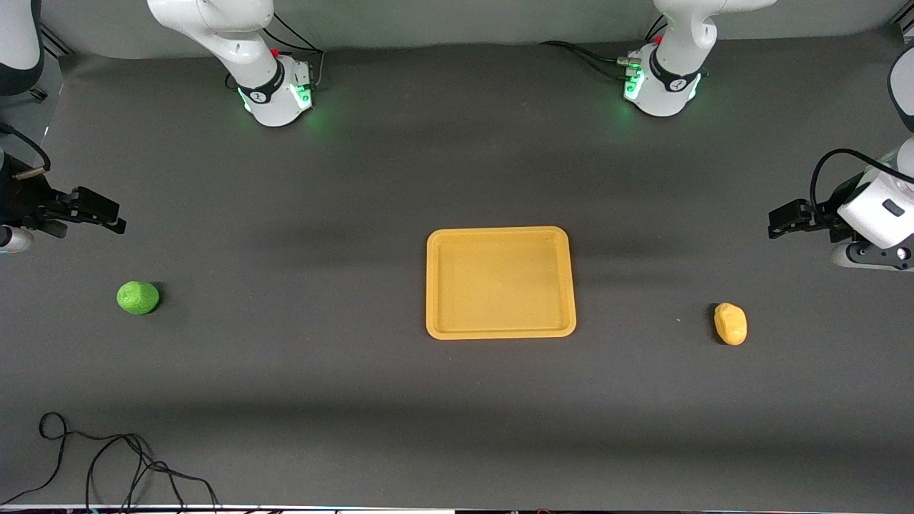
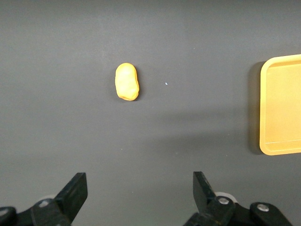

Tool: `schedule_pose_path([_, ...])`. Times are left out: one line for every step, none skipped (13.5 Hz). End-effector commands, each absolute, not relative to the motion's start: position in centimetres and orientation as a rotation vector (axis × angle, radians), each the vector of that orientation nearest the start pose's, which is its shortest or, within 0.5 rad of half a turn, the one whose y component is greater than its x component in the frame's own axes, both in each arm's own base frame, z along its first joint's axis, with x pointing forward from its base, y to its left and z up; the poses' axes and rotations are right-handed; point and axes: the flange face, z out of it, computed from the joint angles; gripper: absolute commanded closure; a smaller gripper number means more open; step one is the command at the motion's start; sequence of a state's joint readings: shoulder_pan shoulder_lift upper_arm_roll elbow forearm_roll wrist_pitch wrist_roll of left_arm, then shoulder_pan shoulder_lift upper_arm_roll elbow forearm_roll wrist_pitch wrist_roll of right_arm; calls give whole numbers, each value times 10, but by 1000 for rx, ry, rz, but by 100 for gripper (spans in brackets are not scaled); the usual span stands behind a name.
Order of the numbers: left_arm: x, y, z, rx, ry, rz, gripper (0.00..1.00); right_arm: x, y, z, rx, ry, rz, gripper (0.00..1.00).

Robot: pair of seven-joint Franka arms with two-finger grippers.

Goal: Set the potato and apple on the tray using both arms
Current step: 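Reach the left gripper to the potato while the right gripper reaches the apple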

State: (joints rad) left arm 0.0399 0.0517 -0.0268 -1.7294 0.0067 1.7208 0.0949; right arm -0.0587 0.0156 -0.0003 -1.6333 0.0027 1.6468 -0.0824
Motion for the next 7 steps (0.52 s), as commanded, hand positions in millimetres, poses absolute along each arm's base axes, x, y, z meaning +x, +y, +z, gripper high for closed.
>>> schedule_pose_path([573,9,539,-3132,133,104,0,560,-31,598,-3144,0,10,0])
schedule_pose_path([573,8,538,-3131,135,106,0,561,-31,597,-3144,-3,10,0])
schedule_pose_path([573,9,538,-3132,133,104,0,562,-31,597,-3144,-3,10,0])
schedule_pose_path([573,9,537,-3132,133,106,0,563,-31,600,-3145,-5,0,0])
schedule_pose_path([574,10,536,-3132,130,109,0,564,-32,599,-3145,-3,3,0])
schedule_pose_path([575,10,534,-3132,130,111,0,564,-32,598,-3145,-3,5,0])
schedule_pose_path([575,10,532,-3132,133,114,0,565,-31,599,-3145,-7,3,0])
